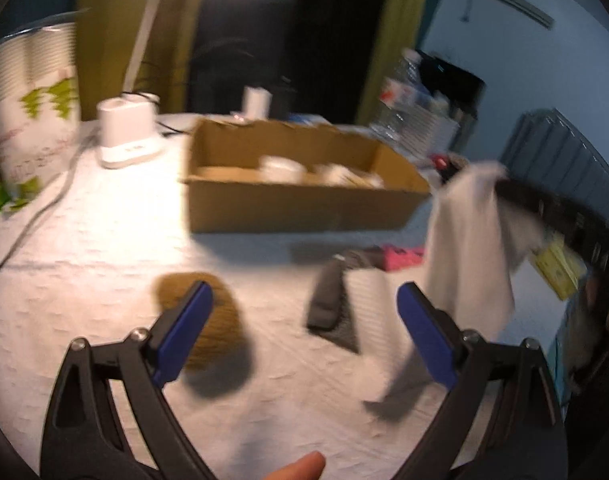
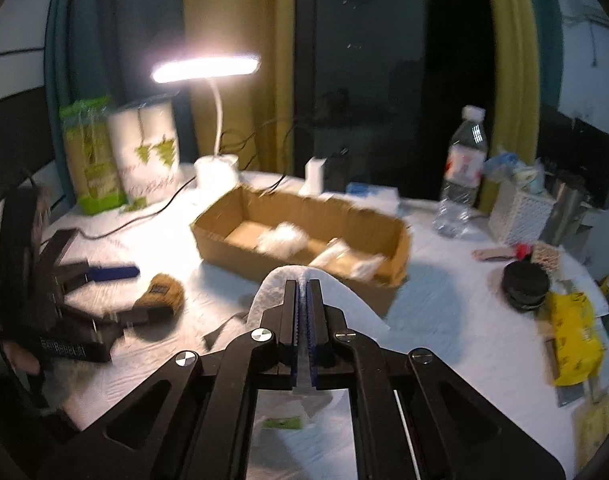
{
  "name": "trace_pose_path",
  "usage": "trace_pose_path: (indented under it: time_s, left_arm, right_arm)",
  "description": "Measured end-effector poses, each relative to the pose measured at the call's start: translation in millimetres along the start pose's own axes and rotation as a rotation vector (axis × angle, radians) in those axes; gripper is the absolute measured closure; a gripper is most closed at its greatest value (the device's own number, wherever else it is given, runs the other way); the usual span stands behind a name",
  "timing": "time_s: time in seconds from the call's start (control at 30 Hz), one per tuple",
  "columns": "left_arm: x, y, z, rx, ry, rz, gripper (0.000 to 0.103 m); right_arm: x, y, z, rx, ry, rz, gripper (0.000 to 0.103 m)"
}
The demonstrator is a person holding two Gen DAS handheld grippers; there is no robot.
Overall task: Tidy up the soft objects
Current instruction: 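Grasp the white knit cloth with the left tool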
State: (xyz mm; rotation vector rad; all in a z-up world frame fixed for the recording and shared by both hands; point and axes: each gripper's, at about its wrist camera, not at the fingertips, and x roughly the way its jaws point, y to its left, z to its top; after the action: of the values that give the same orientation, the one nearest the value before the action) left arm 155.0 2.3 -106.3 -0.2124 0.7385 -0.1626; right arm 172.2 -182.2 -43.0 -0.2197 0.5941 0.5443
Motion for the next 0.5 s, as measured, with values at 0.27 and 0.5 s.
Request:
trace_pose_path:
  time_s: [0.27, 0.5]
  left_arm:
    - [42, -47, -9, 0.103, 0.148, -0.047, 0.013]
    - [49, -66, -10, 0.162, 0.189, -0.036, 0.074]
  right_arm:
    - [-18, -42, 14, 0.029, -0.072, -0.047, 0.099]
    - [-14, -60, 31, 0.015, -0.113, -0.043, 0.099]
